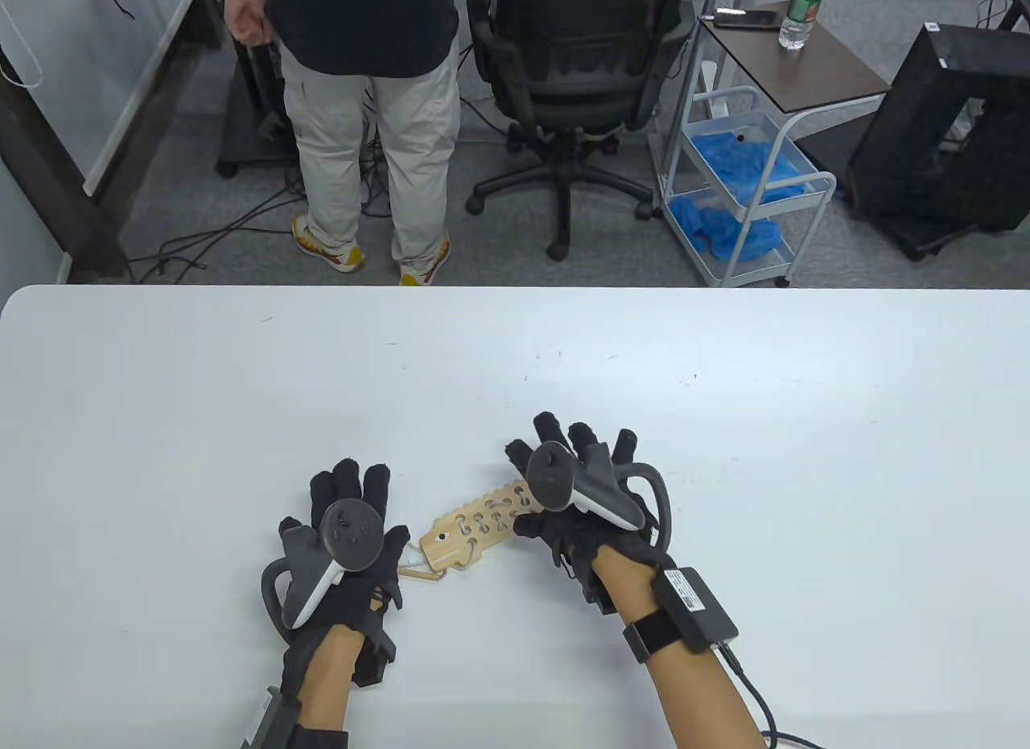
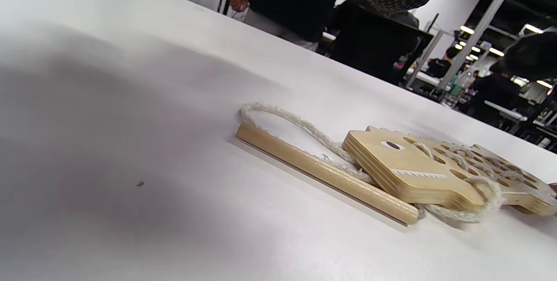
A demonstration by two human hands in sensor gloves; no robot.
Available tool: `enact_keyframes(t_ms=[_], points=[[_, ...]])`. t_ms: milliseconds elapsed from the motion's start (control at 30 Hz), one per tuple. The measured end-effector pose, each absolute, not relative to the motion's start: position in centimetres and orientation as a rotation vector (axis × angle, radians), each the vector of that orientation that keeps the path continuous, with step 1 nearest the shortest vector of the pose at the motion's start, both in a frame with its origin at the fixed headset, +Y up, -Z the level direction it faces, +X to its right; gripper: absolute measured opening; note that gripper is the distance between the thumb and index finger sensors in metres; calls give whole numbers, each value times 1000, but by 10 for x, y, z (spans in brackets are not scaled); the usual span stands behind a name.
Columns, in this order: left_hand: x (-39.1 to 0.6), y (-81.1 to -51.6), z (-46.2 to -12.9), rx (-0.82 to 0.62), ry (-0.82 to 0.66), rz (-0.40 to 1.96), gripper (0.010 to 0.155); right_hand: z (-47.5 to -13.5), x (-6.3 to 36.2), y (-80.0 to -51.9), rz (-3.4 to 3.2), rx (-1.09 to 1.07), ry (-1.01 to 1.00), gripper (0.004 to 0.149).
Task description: Remove rope from all holes on crocodile lacing toy
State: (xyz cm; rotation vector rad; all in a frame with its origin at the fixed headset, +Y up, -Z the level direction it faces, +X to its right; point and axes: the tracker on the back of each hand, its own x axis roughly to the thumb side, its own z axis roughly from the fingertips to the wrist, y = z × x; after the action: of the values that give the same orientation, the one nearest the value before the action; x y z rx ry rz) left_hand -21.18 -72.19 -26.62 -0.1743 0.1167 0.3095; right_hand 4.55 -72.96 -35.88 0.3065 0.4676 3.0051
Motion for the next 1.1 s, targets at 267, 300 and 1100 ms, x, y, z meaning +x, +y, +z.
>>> enact_keyframes(t_ms=[267,300,1100], points=[[-211,-727,-271,-213,112,292,79,-398,49,-770,2978,255,868,93],[-212,-728,-271,-215,113,295,79,-399,50,-768,2960,254,860,93],[-202,-729,-271,-206,78,230,79,-298,131,-762,2652,325,122,49]])
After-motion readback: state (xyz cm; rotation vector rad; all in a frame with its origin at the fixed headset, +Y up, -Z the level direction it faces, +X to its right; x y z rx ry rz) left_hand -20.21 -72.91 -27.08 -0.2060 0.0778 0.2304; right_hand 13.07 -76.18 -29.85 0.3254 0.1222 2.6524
